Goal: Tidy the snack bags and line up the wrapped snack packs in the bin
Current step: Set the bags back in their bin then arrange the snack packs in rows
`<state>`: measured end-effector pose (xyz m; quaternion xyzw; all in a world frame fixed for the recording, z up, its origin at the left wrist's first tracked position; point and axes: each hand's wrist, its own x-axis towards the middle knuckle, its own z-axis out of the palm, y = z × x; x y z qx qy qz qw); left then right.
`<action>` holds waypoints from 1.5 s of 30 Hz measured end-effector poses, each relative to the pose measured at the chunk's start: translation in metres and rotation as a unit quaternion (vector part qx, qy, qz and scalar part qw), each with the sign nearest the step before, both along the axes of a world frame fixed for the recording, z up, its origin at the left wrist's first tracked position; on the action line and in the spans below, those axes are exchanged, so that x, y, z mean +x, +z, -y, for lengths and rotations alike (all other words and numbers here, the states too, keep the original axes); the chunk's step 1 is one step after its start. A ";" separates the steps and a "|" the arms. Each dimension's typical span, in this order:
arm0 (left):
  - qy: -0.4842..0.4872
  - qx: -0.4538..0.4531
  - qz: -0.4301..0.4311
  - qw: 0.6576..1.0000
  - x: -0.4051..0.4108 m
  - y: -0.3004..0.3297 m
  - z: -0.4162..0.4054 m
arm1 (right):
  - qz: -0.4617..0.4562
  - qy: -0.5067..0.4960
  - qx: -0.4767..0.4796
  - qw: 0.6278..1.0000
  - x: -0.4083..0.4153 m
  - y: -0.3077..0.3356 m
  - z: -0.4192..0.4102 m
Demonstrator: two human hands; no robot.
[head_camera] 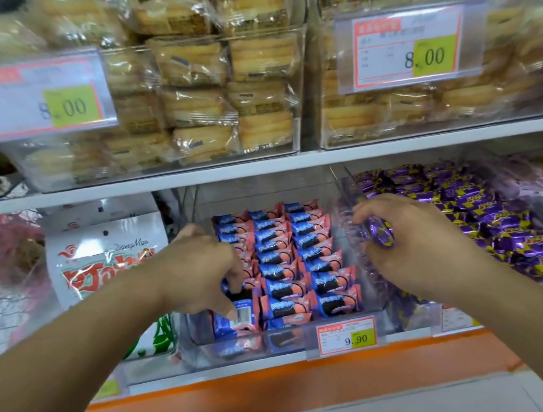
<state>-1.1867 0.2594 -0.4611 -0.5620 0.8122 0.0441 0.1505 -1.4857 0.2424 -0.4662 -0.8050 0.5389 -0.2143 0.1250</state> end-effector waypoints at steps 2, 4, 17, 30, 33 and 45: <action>0.005 -0.004 -0.025 1.000 0.000 0.000 0.000 | 0.005 0.001 0.005 1.000 -0.001 0.000 0.000; 0.021 -0.013 -0.073 0.997 0.001 0.001 -0.001 | 0.009 0.003 0.008 1.000 -0.002 0.000 0.000; 0.158 -0.010 -0.663 0.732 -0.027 0.028 -0.050 | 0.260 0.143 0.222 0.929 0.037 0.012 -0.021; 0.215 -0.001 -0.707 0.673 -0.039 0.021 -0.058 | 0.407 0.074 0.243 0.878 0.041 0.013 -0.023; 0.231 0.025 -0.678 0.697 -0.043 0.023 -0.057 | 0.390 0.066 0.188 0.899 0.043 0.014 -0.026; 0.285 0.010 -0.703 0.652 -0.056 0.015 -0.055 | 0.439 0.053 0.258 0.859 0.028 0.023 -0.027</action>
